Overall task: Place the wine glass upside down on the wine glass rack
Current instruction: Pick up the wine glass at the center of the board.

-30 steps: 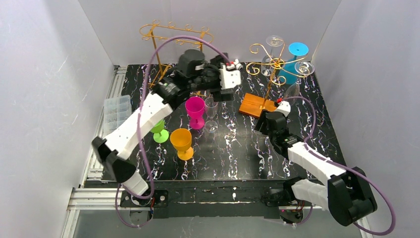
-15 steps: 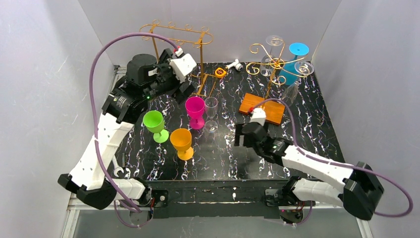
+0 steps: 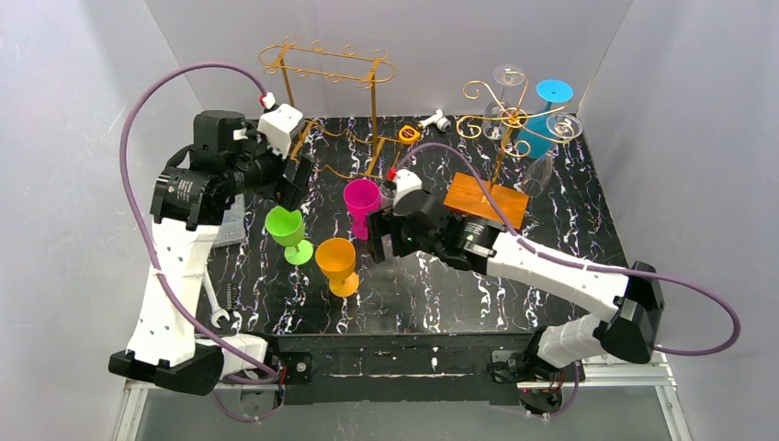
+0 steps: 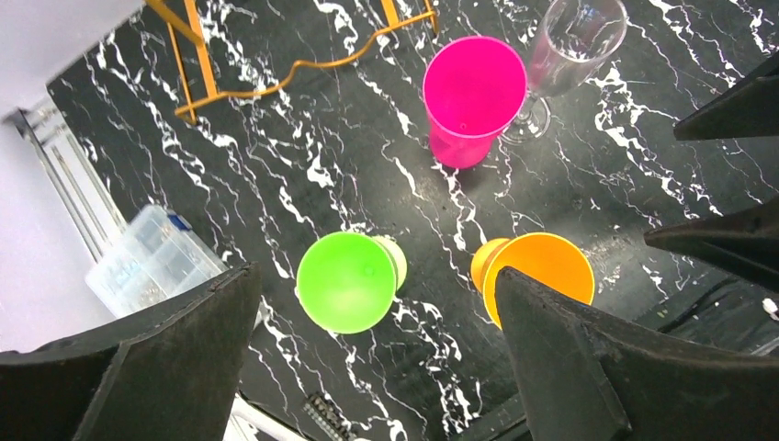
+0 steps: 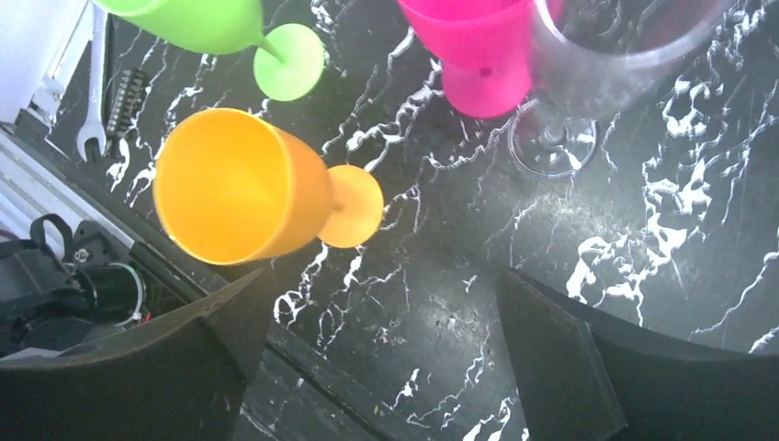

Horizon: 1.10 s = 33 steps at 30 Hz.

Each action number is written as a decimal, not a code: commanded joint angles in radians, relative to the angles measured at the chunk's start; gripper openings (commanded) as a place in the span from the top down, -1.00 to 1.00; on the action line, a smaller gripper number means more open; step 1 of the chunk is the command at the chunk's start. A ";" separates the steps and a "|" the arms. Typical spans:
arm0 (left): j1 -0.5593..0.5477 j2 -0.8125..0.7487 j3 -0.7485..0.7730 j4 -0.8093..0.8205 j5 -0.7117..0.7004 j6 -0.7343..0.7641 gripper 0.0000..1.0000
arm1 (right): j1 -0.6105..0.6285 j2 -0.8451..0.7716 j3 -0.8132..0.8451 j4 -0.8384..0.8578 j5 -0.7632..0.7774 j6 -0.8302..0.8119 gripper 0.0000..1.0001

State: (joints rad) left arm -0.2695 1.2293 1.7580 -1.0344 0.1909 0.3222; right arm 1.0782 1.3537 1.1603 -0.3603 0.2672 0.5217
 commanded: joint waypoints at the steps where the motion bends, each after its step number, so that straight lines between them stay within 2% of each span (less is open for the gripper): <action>1: 0.061 -0.004 0.020 -0.065 0.064 -0.038 -0.97 | 0.055 0.114 0.247 -0.174 0.062 -0.099 -0.97; 6: 0.085 0.033 0.017 -0.062 0.072 -0.063 -0.97 | 0.089 0.239 0.419 -0.232 0.080 -0.150 -0.96; 14: 0.092 0.036 0.003 -0.013 0.038 -0.077 -0.97 | 0.117 0.393 0.549 -0.309 0.069 -0.183 -0.57; 17: 0.092 0.038 0.002 0.001 0.023 -0.080 -0.97 | 0.115 0.430 0.613 -0.344 0.142 -0.220 -0.50; 19: 0.092 0.042 0.001 0.003 0.010 -0.077 -0.97 | 0.099 0.453 0.684 -0.362 0.165 -0.254 -0.48; 22: 0.092 0.046 -0.001 0.003 0.003 -0.078 -0.97 | 0.052 0.515 0.805 -0.392 0.121 -0.285 -0.45; 27: 0.093 0.052 0.013 0.004 -0.037 -0.082 -0.97 | -0.003 0.657 0.995 -0.459 0.058 -0.328 -0.29; 33: 0.098 0.070 0.053 -0.003 -0.099 -0.107 -0.97 | -0.050 0.754 1.079 -0.460 -0.002 -0.338 -0.19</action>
State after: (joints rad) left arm -0.1814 1.2926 1.7630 -1.0328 0.1463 0.2386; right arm 1.0409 2.0525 2.1857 -0.7822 0.3149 0.2104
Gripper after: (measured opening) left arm 0.983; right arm 0.605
